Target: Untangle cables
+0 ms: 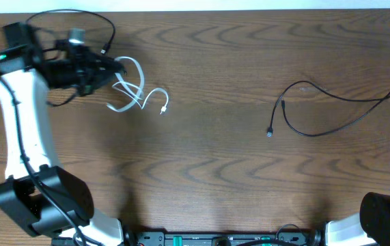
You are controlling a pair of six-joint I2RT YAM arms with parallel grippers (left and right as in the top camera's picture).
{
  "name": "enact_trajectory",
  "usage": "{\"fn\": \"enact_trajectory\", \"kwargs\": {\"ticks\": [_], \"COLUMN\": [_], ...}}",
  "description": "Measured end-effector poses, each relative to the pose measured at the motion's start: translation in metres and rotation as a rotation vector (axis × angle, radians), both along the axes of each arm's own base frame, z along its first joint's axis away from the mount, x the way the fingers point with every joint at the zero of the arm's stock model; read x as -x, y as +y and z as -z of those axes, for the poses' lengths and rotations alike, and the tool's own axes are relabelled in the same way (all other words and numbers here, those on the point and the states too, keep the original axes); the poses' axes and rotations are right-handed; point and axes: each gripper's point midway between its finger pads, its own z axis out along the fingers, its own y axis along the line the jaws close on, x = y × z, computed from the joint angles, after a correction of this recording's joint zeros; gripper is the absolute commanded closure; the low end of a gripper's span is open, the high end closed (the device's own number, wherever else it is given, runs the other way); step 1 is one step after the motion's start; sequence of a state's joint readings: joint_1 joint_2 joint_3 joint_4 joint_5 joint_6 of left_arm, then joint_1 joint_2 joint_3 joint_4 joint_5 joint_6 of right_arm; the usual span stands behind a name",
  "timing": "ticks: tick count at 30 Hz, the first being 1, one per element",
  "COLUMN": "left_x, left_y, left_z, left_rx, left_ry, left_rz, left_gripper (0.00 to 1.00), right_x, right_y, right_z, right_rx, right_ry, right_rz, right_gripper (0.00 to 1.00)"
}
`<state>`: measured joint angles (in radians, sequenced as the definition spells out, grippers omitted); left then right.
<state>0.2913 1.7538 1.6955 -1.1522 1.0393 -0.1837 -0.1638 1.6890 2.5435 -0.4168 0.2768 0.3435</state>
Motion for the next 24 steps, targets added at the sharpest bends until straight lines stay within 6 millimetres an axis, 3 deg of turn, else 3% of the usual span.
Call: {"fn": "enact_trajectory", "kwargs": {"ticks": [4,5,9,11,13,16,24], "left_x": [0.012,0.019,0.045,0.056,0.06,0.065,0.069], "left_y": [-0.067,-0.091,-0.153,-0.173,-0.184,-0.202,-0.225], "left_z": [0.009,0.011,0.02,0.027,0.032,0.04,0.053], "left_rx": [-0.06,-0.076,-0.14,-0.19,-0.235,-0.322,-0.508], "left_ry": [0.015,0.019,0.055,0.075,0.075,0.063,-0.021], "left_rz": [0.174,0.237,0.376,0.41,0.42,0.425,0.426], "left_gripper": [0.93,0.92,0.92,0.93,0.92,0.83,0.83], "right_x": [-0.01,-0.012,-0.018,-0.022,-0.024,-0.028,-0.034], "right_y": [0.03,0.038,0.052,0.055,0.056,0.058,0.084], "right_z": [-0.002,-0.002,0.005,0.013,0.019,0.029,0.05], "right_rx": [-0.043,-0.057,-0.077,-0.09,-0.102,-0.114,-0.103], "right_ry": [-0.032,-0.036,-0.005,0.025,0.053,0.09,0.197], "right_rz": [-0.201,-0.255,-0.351,-0.371,-0.38,-0.393,-0.537], "right_gripper": [0.99,0.99,0.99,0.99,0.99,0.99,0.99]}}
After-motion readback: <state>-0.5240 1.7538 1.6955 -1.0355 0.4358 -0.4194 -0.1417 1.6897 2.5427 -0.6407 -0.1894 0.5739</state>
